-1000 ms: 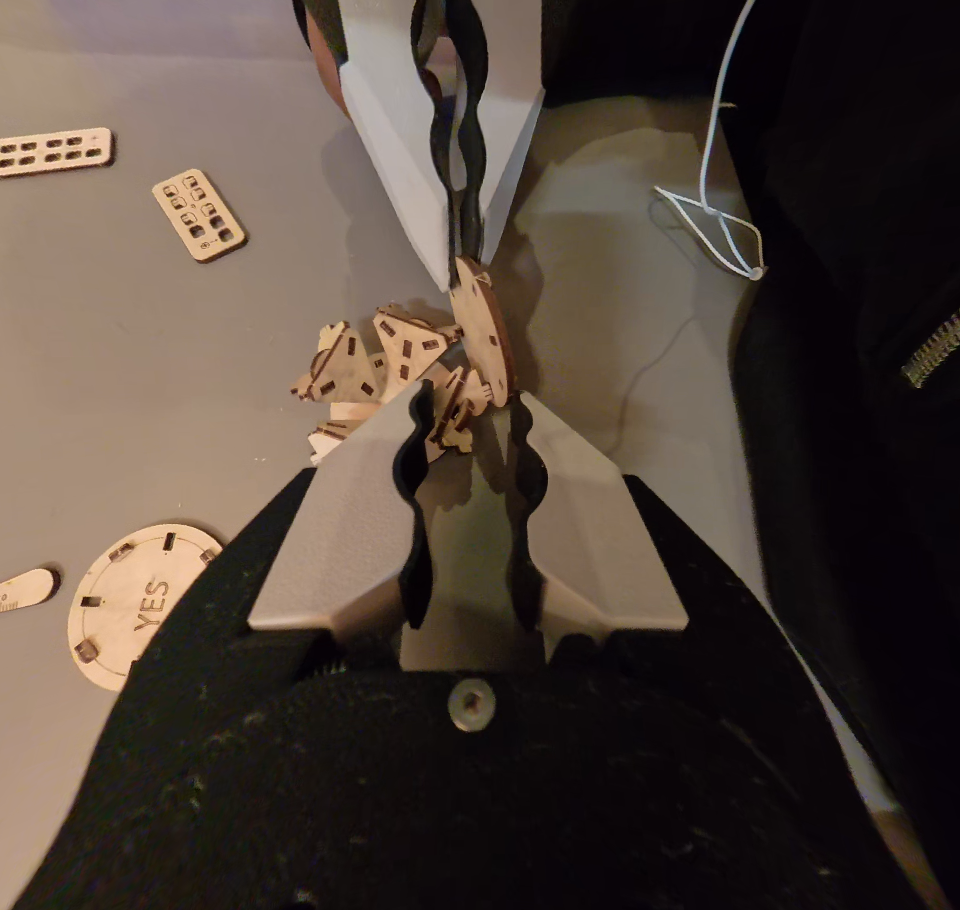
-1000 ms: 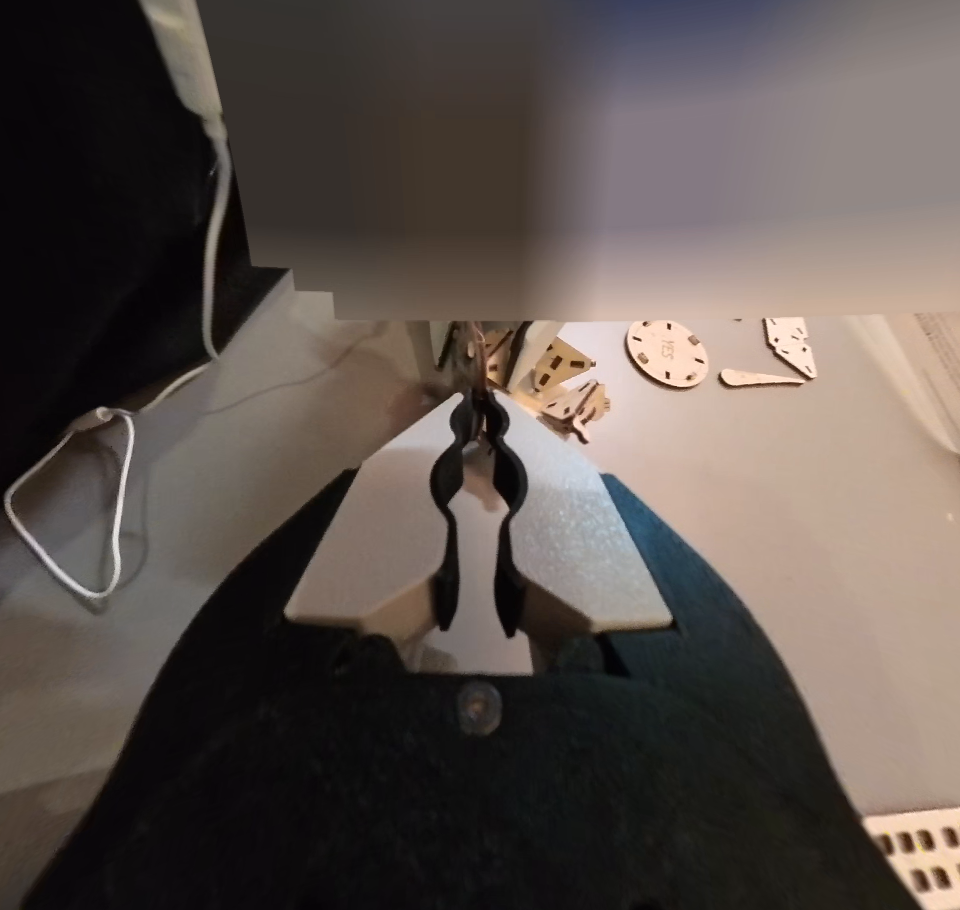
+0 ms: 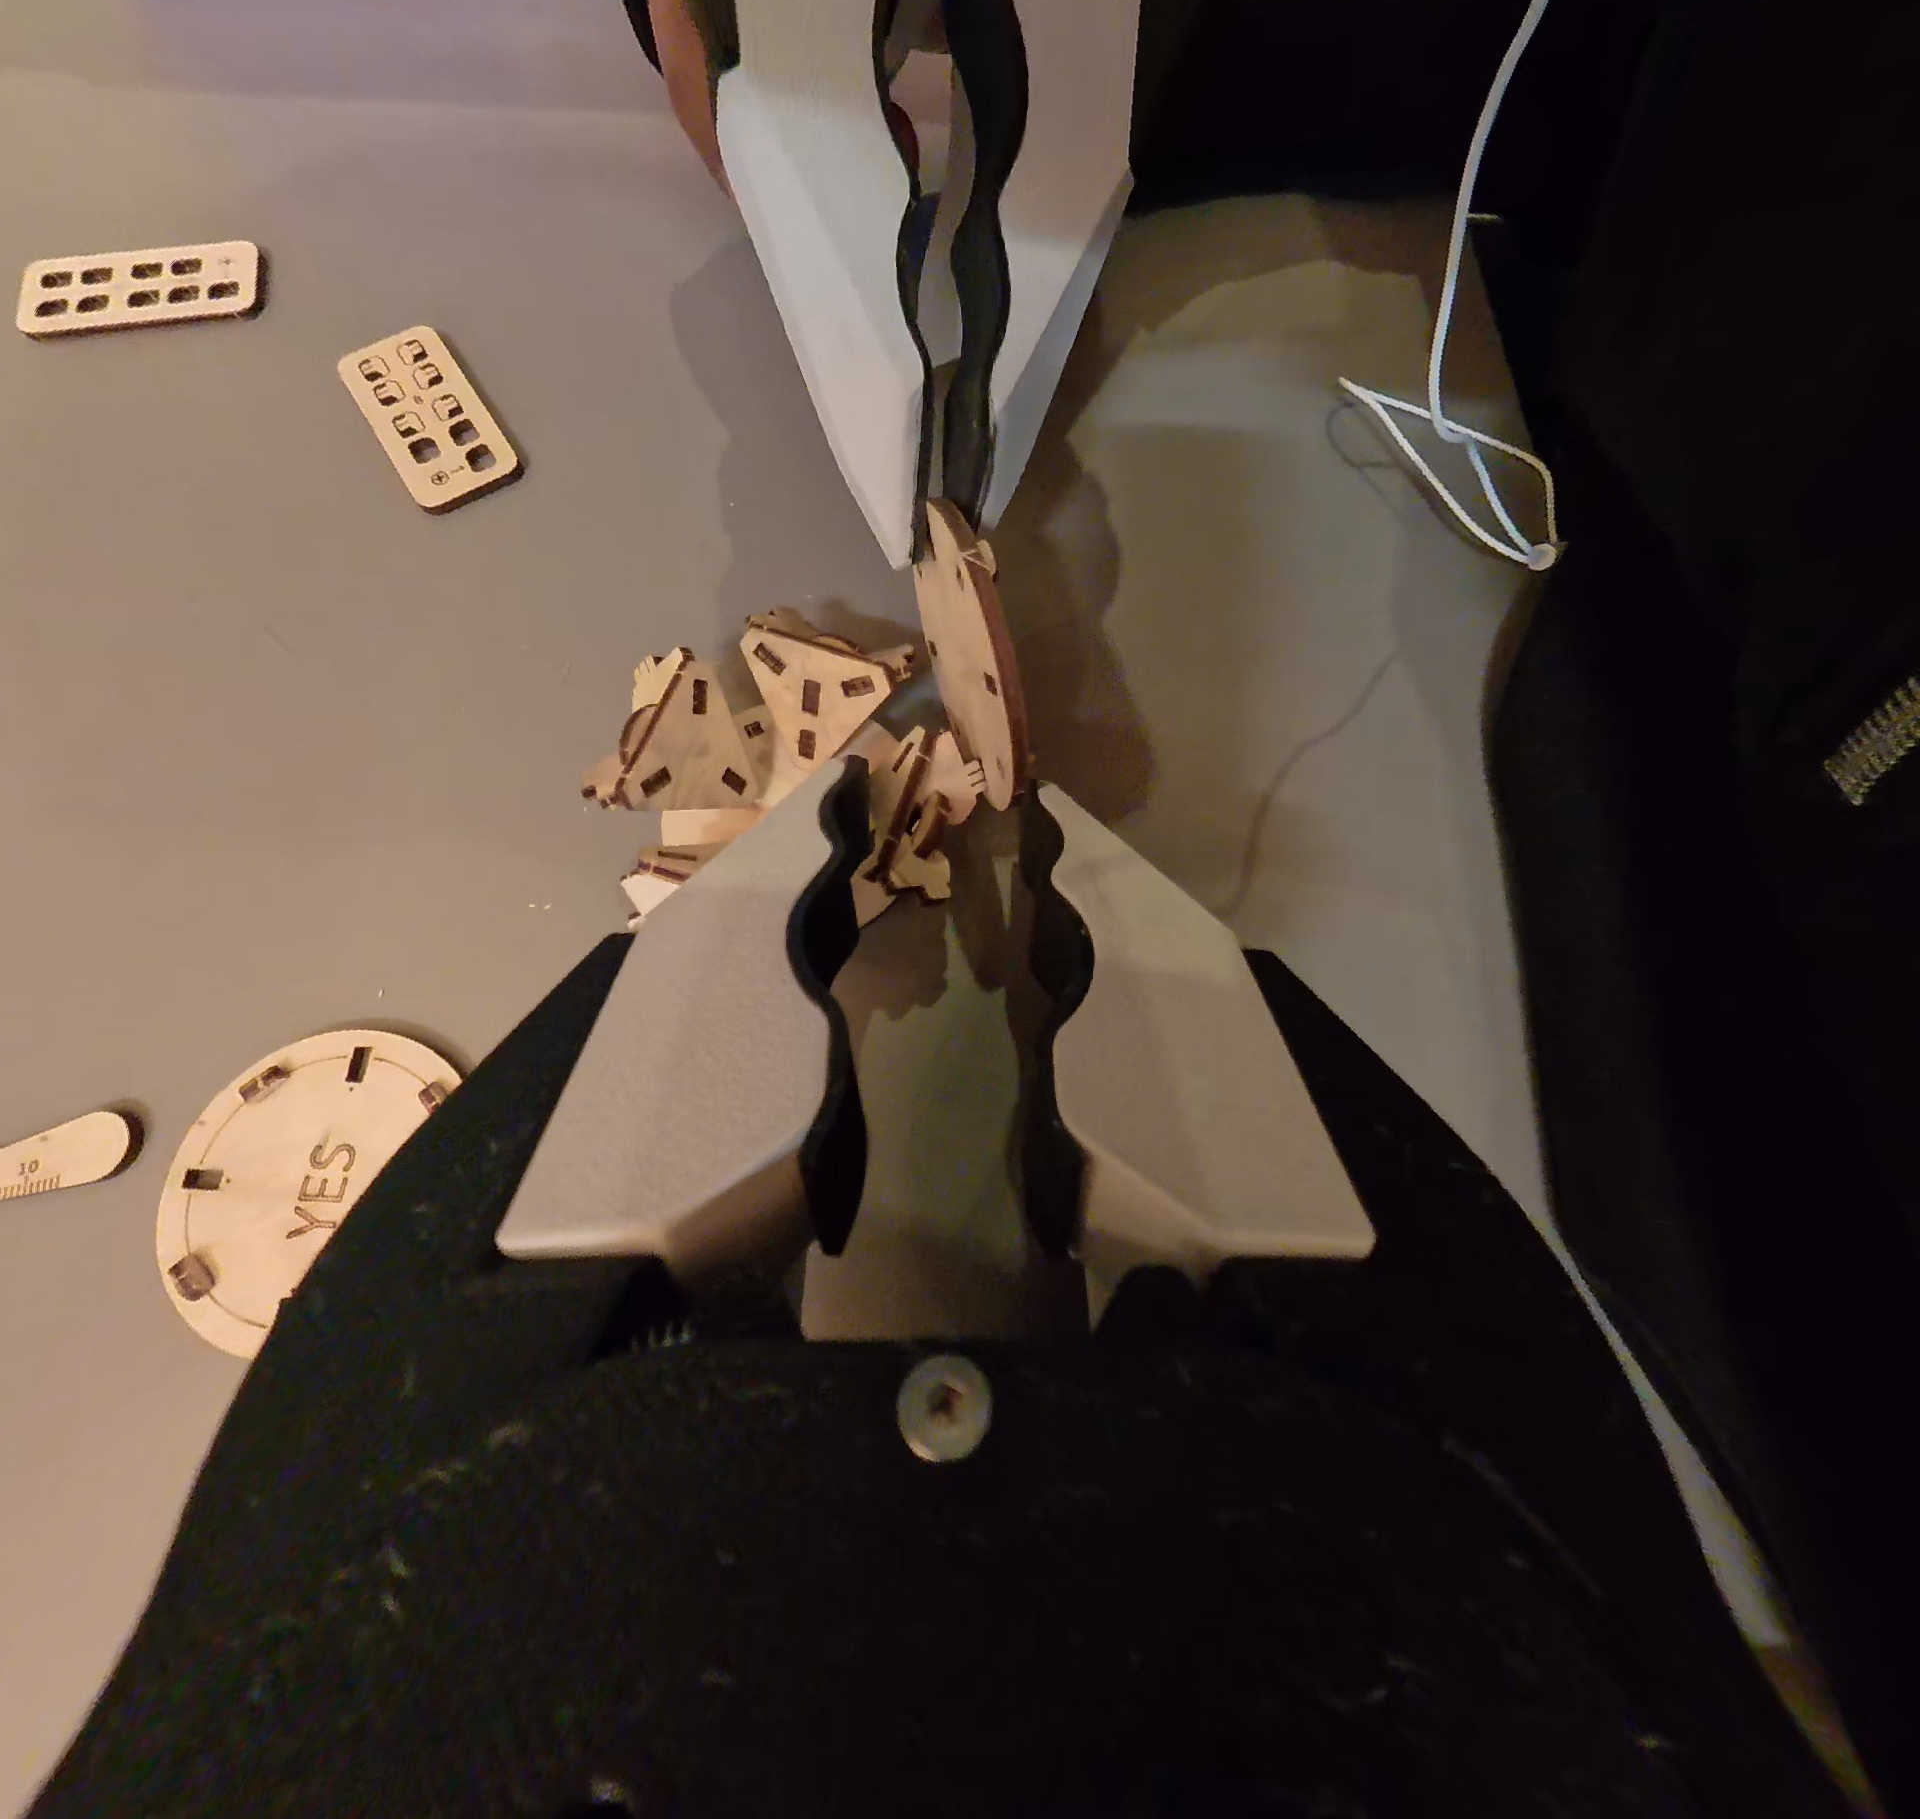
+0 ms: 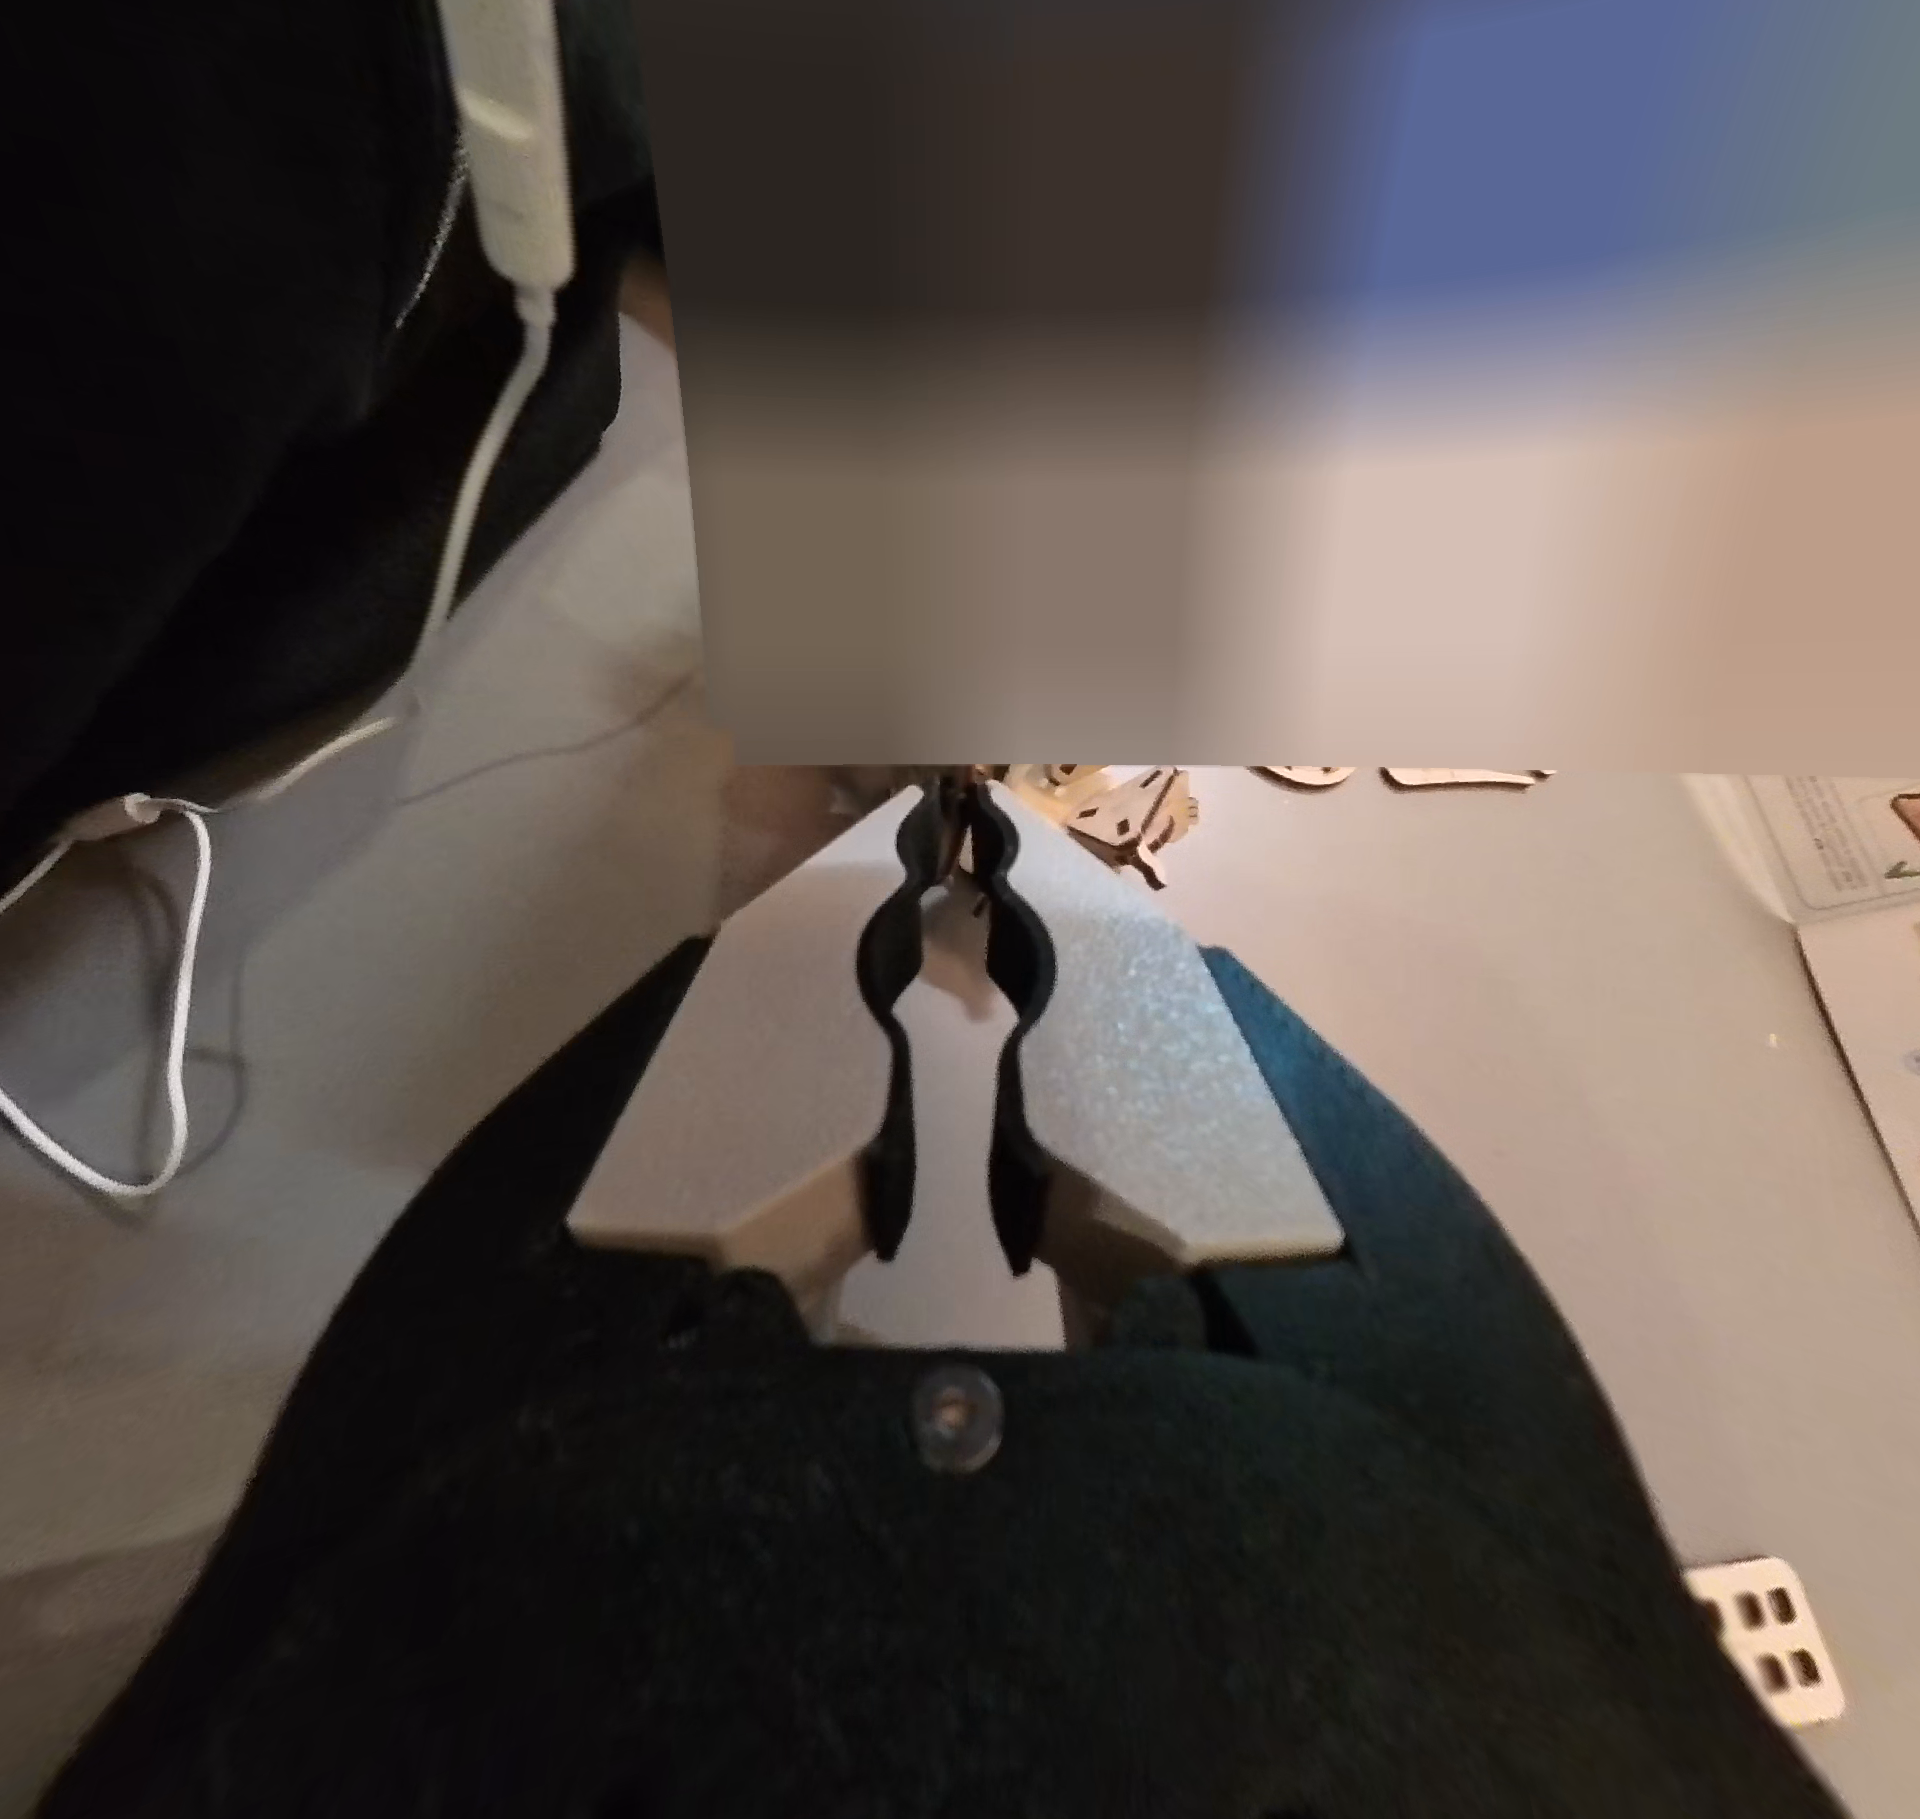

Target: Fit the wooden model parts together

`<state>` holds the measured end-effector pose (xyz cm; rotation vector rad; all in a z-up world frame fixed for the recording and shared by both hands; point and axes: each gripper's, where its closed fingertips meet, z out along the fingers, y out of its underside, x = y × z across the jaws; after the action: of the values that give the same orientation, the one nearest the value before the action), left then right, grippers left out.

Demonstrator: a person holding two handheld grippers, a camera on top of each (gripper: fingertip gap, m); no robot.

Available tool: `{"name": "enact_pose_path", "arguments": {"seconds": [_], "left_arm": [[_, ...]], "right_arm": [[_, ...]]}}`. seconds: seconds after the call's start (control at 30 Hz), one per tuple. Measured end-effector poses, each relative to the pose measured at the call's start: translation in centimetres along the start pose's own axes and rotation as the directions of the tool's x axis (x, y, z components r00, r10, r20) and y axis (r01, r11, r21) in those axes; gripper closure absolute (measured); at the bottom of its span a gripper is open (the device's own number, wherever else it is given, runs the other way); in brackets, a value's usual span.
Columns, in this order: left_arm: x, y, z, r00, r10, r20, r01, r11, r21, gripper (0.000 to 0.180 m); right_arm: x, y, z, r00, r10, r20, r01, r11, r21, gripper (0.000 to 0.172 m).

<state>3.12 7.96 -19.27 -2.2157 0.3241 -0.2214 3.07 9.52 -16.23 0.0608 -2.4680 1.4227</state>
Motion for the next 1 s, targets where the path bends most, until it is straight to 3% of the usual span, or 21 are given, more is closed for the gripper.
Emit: {"name": "enact_pose_path", "arguments": {"seconds": [0.77, 1.0], "left_arm": [[-0.3, 0.0, -0.1, 1.000, 0.004, 0.019, -0.004, 1.000, 0.005, 0.153], [-0.2, -1.0, -1.7, 1.000, -0.006, 0.020, 0.005, 0.996, 0.092, 0.148]], "right_arm": [[-0.3, 0.2, 0.0, 1.000, 0.011, 0.029, -0.012, 1.000, 0.023, 0.171], [-0.7, 0.0, -0.2, 0.998, 0.033, 0.053, -0.035, 0.999, 0.040, 0.171]]}}
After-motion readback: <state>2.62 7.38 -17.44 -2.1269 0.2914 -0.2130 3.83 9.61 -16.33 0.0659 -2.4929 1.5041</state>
